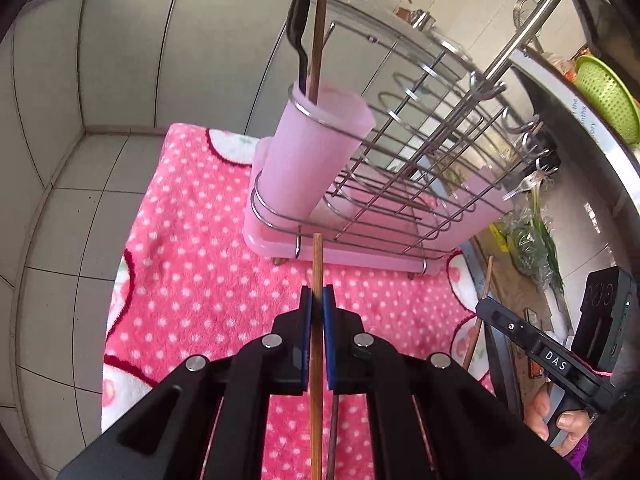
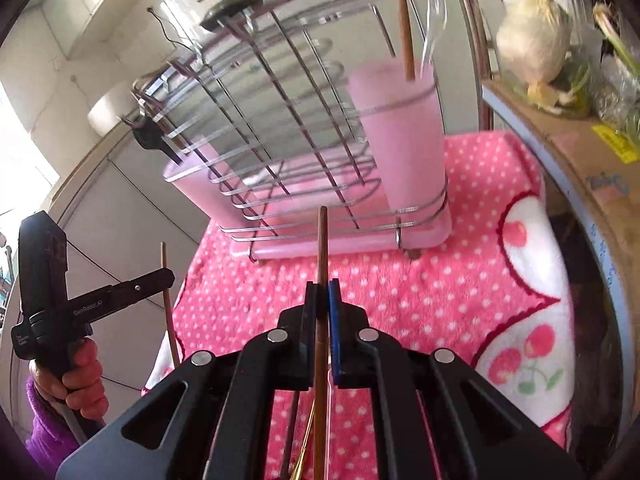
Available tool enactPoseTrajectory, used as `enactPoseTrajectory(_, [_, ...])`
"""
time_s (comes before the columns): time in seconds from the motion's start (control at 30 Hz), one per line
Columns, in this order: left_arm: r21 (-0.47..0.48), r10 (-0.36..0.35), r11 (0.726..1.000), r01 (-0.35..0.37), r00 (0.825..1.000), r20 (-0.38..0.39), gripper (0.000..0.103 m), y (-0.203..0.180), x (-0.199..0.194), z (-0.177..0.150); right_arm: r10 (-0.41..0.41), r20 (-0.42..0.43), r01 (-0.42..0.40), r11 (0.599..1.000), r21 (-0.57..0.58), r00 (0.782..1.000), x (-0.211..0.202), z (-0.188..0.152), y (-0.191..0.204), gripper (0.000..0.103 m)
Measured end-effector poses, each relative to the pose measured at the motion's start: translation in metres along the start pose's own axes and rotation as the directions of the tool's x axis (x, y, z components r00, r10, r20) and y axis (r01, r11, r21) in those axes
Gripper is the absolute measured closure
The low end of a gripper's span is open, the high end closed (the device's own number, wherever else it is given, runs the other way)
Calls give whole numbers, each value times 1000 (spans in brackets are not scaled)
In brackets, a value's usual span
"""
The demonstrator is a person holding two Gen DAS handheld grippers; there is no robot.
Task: Organize utensils
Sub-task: 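Lift both wooden chopsticks upright and carry them above the pink cup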
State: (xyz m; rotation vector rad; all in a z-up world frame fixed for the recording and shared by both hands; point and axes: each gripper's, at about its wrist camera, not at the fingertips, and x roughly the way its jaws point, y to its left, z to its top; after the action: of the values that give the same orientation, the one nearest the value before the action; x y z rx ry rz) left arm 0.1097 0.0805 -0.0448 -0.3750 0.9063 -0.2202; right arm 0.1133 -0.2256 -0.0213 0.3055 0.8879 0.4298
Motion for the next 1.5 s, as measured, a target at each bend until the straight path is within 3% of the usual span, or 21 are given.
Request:
enactPoseTrajectory(0.37, [32, -112, 994, 109, 983, 147, 98, -30, -44, -2, -38, 163, 52, 995, -84, 986, -44, 5, 26, 97])
enactPoseTrajectory(0.73, [134, -116, 987, 91, 973, 199, 98, -59, -55, -3, -102, 250, 143, 978, -151, 963, -56, 2, 34, 97])
enactPoseTrajectory(0.87, [163, -123, 983, 89, 970, 211, 98, -68, -55, -5, -113, 237, 155, 973, -168, 965, -48, -2, 35, 97])
enactPoseTrajectory(1.03, [182, -131, 978, 101, 978, 165, 98, -77, -42, -13, -108, 256, 161, 967, -197, 961, -50, -7, 41, 97])
enactPoseTrajectory(1.13, [204, -131, 974, 94, 975, 177, 98, -83, -42, -16, -106, 264, 164, 965, -207, 959, -53, -8, 42, 97])
enactPoseTrajectory(1.5, [211, -125, 976, 60, 942, 312, 98, -82, -92, 7, -76, 334, 151, 967, -206, 940, -83, 7, 45, 97])
